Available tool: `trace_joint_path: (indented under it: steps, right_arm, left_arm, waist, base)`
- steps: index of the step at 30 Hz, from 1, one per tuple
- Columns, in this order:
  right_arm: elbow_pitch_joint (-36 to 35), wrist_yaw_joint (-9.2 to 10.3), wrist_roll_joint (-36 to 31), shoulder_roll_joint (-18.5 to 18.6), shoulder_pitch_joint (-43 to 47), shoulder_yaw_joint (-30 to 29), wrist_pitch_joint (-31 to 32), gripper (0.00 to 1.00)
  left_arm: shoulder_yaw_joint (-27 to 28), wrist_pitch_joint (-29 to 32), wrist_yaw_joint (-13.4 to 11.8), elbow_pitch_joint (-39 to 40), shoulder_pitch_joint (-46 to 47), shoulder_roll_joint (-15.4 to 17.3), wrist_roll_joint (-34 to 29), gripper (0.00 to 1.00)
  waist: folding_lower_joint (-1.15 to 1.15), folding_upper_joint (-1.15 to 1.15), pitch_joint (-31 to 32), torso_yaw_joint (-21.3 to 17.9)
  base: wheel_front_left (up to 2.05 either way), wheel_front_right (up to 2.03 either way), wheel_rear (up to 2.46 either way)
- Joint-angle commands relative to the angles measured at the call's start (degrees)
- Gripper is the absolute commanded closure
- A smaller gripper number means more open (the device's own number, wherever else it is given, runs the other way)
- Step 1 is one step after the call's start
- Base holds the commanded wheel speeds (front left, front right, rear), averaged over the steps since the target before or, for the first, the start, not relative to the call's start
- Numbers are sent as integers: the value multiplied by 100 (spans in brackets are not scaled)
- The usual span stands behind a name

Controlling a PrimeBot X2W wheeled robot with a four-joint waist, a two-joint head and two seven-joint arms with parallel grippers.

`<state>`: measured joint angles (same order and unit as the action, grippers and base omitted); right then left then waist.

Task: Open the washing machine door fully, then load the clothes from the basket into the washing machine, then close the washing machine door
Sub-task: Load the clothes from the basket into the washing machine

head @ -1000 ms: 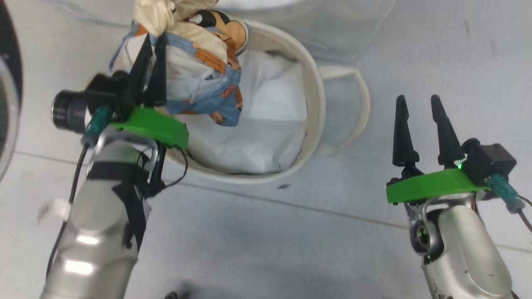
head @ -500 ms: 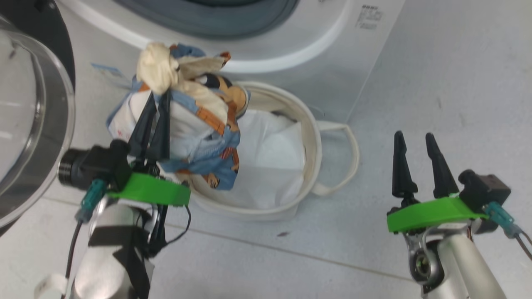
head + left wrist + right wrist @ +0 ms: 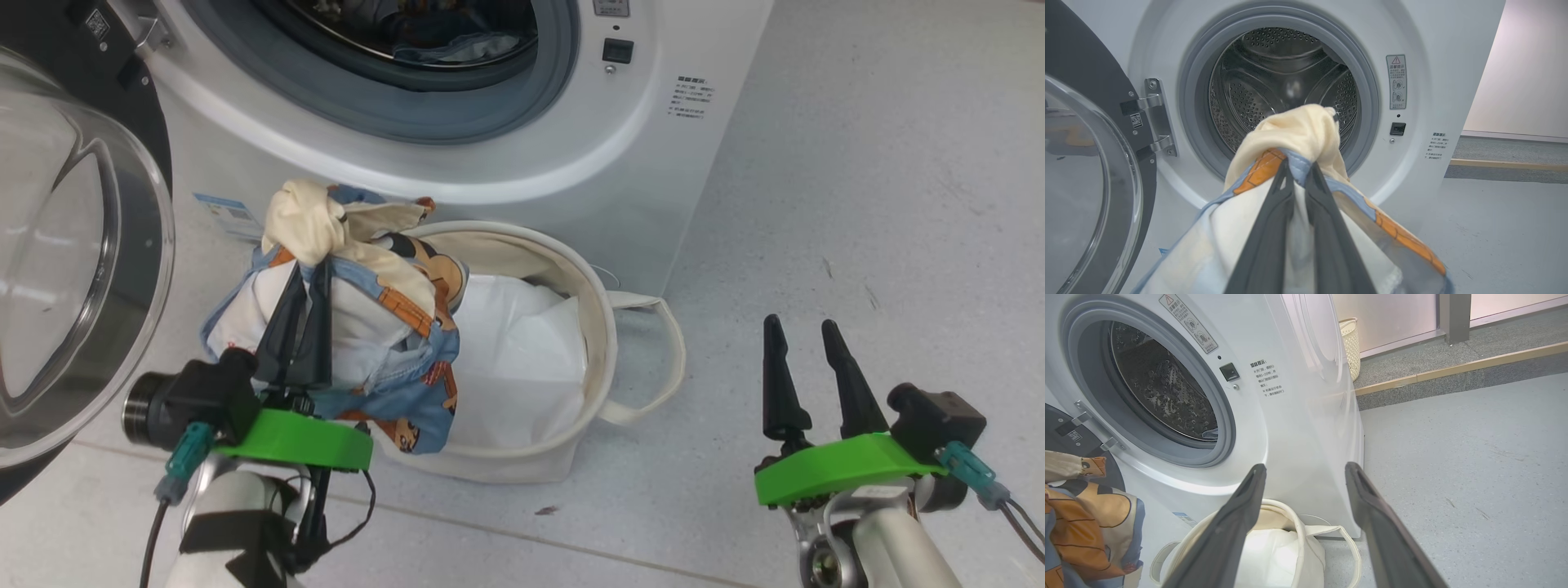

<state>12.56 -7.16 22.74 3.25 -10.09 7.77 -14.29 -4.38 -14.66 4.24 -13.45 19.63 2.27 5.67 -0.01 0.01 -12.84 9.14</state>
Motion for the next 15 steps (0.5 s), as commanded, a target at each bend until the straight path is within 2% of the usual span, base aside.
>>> trace_joint_path:
  steps: [1,15]
  right_arm:
    - [-173,-33,24,-37,-16,134,-71,0]
    - [-112,-33,153,-37,124,159,-71,0]
  left_arm:
    - [206,-34,40,252,61,66,9,100]
    - [-21,-34,-95,267,-142,62,218,100]
  waist:
    - [1,-1,4,-11]
    - [1,-1,298,-47]
  base:
    - [0,0,0]
    - [0,0,0]
